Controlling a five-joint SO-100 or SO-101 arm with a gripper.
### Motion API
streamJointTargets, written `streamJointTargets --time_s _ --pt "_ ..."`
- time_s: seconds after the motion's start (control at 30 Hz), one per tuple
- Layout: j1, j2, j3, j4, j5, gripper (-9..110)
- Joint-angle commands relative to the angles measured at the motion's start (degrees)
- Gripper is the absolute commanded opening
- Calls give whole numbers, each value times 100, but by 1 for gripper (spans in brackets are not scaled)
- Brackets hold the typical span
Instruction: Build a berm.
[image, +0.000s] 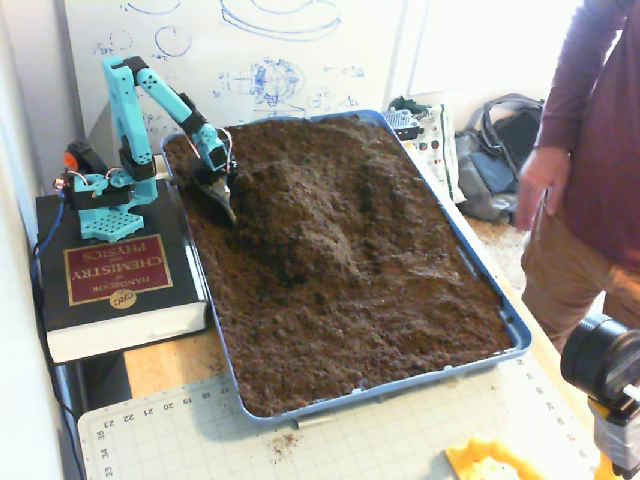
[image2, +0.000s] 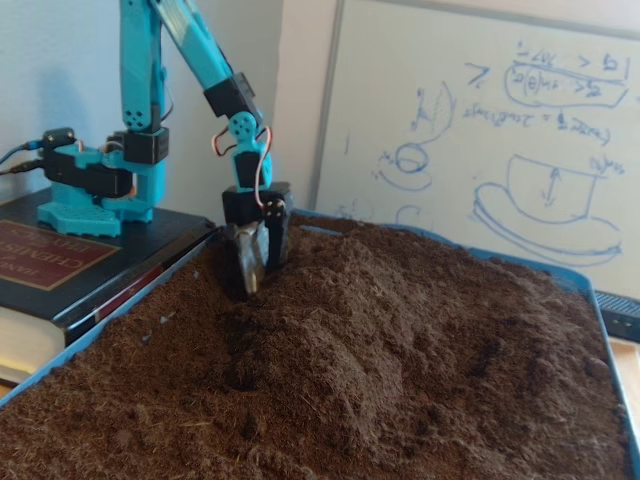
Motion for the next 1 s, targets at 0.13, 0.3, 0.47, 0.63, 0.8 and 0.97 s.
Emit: streamJointTargets --time_s 0.13,0.3,0.47,0.63,0.8,0.97 --pt "-914 229 1063 -378 264 0" --pt "-914 1591 1063 141 264 0" --pt "-888 3059 1046 1784 255 0" --pt "-615 4034 606 3410 237 0" --pt "-316 4228 -97 4746 229 0" --pt "-396 4377 -571 5959 281 0"
